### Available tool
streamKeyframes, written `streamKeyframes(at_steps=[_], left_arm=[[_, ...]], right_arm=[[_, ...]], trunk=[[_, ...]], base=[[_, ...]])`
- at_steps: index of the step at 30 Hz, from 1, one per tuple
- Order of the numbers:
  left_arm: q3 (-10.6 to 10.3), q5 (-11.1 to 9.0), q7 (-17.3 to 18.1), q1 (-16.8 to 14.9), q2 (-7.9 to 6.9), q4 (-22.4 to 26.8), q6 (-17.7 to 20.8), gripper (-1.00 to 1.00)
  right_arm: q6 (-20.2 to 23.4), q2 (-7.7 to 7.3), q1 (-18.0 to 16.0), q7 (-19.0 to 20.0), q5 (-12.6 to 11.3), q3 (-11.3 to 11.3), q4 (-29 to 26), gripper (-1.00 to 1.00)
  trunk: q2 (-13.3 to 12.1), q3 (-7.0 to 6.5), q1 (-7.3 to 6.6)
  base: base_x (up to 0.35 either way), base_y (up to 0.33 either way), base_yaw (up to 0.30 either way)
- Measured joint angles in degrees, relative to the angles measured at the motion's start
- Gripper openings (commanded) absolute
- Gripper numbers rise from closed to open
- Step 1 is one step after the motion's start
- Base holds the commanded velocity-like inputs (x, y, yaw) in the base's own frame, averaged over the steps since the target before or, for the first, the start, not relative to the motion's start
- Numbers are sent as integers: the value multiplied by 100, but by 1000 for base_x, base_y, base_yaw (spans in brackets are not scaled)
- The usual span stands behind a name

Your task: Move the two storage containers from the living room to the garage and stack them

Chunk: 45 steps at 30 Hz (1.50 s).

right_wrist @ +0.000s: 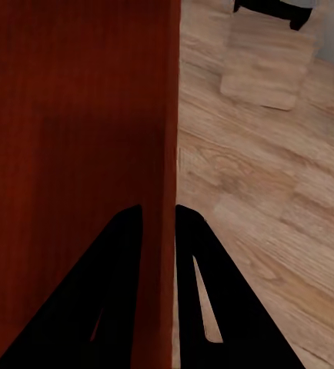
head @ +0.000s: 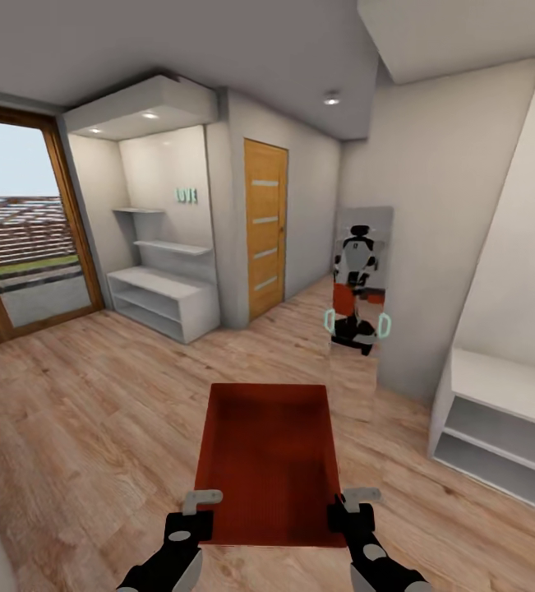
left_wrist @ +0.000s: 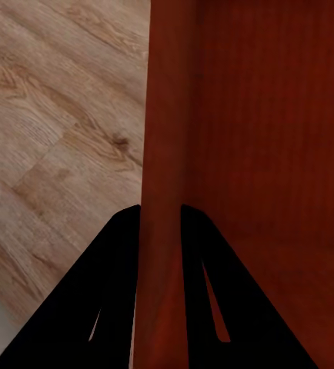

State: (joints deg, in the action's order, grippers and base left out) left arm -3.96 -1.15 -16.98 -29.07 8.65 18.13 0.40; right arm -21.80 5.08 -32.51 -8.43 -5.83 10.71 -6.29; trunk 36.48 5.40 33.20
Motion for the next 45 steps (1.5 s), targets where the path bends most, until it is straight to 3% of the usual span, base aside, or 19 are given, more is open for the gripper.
streamKeyframes(at_steps=[14,45], left_arm=[[-5,-5,1,-1,-1,0,0,-100],[-2,-1,0,-1,1,0,0,-100]], right_arm=[[-1,1,1,-2,-5,4,-1,-100],[-2,-1,1,-1,-1,-1,-2,-100]], trunk=[[0,0,0],[0,0,0]], base=[[320,0,247],[320,0,5]])
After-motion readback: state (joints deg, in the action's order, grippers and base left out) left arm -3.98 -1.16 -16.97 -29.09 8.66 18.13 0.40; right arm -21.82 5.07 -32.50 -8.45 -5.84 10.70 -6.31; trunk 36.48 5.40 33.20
